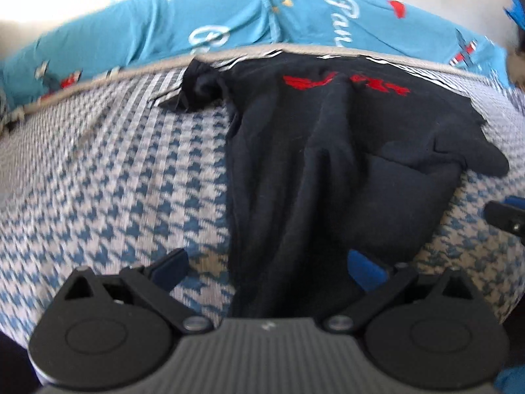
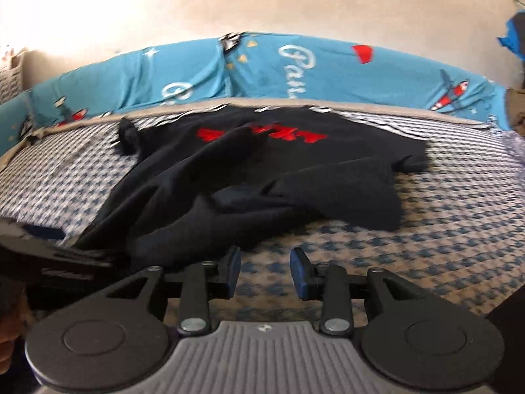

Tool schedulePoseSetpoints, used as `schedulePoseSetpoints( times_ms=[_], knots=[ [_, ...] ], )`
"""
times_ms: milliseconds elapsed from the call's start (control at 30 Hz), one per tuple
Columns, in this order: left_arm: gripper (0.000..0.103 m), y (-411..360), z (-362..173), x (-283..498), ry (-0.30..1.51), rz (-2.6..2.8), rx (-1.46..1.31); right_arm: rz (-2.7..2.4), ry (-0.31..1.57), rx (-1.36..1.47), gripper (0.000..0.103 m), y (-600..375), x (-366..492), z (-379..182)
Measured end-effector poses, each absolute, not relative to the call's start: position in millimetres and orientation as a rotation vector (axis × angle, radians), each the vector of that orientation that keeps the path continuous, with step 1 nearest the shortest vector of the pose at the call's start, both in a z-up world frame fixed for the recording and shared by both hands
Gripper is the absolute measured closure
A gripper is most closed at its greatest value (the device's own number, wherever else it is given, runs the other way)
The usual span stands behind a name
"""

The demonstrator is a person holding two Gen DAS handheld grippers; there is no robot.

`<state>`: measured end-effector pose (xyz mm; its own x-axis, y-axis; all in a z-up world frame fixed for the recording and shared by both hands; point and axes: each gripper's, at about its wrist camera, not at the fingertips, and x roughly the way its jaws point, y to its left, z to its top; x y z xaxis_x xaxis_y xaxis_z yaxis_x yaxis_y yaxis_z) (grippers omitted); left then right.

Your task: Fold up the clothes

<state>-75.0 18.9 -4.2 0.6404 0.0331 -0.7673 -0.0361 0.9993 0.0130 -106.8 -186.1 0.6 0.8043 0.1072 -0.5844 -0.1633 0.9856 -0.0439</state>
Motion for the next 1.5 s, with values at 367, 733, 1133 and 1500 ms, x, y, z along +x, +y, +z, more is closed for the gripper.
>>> schedulePoseSetpoints(
  times_ms=[367,733,1133,1500],
  knots=[
    [0.0,23,-6,-75,0.882,0.067,-0.009,0.074,0.604,-0.117,0.059,-248,-69,13],
    [0.0,21,-7,-76,0.864,0.073,-0.003,0.023,0.695,-0.074,0.053,-267,-25,-11],
    [0.0,22,-1,-75,0.822,0.101,0.003,0.161,0.578,0.096,0.094,-273,-2,42],
    [0.0,23,-8,-71,0.828,0.109,-0.001,0.005,0.64,0.394,0.094,-324,82,36]
  ],
)
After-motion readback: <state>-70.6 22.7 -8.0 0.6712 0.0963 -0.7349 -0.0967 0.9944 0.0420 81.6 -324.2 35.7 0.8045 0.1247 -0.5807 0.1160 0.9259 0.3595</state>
